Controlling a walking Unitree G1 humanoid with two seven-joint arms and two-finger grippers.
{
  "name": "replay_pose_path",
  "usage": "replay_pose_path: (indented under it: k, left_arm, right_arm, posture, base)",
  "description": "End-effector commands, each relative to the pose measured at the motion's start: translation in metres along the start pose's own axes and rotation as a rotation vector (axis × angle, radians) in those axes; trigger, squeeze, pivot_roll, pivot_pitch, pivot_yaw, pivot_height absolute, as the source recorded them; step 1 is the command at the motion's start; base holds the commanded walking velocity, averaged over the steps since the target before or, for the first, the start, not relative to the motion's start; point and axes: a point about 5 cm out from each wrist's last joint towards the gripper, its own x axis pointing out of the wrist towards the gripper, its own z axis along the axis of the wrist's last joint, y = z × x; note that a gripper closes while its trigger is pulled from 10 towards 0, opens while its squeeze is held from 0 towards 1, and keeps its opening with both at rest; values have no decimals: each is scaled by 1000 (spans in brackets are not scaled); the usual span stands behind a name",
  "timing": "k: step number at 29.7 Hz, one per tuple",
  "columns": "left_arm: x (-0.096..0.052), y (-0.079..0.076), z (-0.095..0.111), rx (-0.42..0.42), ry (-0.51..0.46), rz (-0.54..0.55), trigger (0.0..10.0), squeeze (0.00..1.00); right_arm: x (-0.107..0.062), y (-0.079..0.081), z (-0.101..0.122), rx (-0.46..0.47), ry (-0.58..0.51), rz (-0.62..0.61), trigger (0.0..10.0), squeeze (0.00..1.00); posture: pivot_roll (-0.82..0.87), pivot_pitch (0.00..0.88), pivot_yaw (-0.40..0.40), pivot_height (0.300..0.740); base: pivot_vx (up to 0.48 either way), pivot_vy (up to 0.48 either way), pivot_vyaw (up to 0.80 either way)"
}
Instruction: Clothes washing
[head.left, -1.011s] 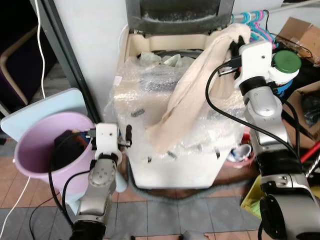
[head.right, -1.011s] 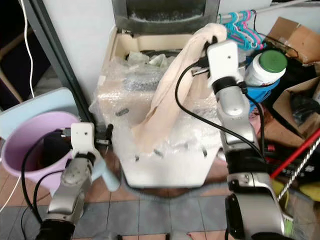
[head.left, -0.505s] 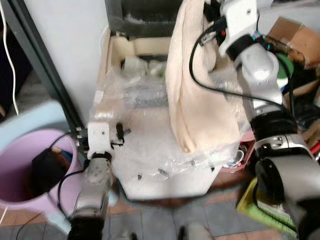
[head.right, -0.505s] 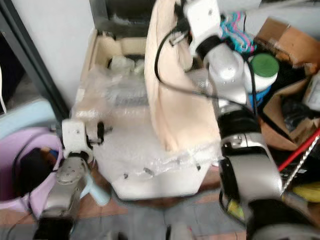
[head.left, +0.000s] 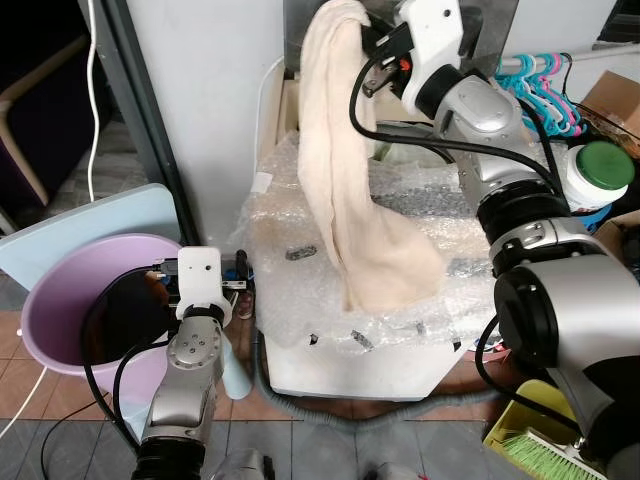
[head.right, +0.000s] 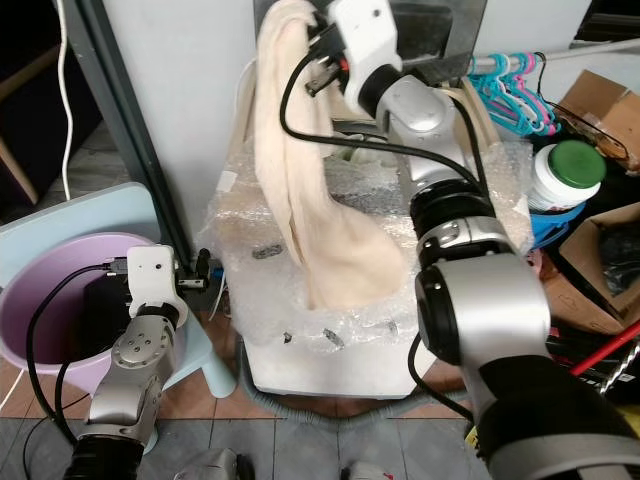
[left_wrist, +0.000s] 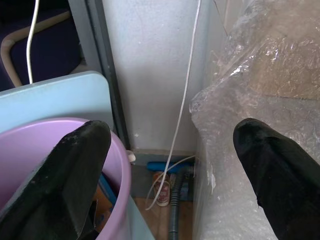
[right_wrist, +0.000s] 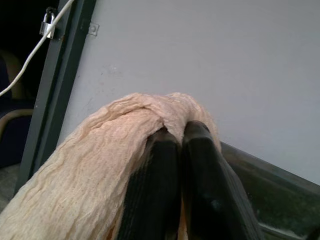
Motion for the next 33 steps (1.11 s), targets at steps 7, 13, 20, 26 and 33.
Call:
replay_pose_path:
  k: [7, 13, 20, 26, 33]
  left_arm:
    - [0, -4, 3, -2, -7, 3, 10000, 0]
    - [-1, -4, 4, -4, -4, 9, 10000, 0]
    - [-1, -6, 3, 1, -1, -6, 10000, 0]
    - [0, -7, 3, 3, 5, -14, 10000, 0]
    - [0, -10, 3, -1, 6, -16, 10000, 0]
  right_arm:
    - [-13, -65, 11, 100, 7, -369, 10000, 0]
    - [-35, -38, -68, 152, 307, -259, 10000, 1000]
    - [-54, -12, -105, 219, 385, -39, 10000, 1000]
    - [-50, -7, -83, 259, 192, 153, 10000, 1000]
    - [-54, -12, -80, 343, 122, 160, 10000, 1000]
  posture:
    - [28, 0, -33, 740]
    - [29, 0, -35, 740]
    - [16, 0, -23, 740]
    - [5, 0, -17, 740]
    - [4, 0, -23, 740]
  base:
    - [0, 0, 0]
    - [0, 0, 0]
    - [0, 0, 0]
    - [0, 0, 0]
    - [0, 0, 0]
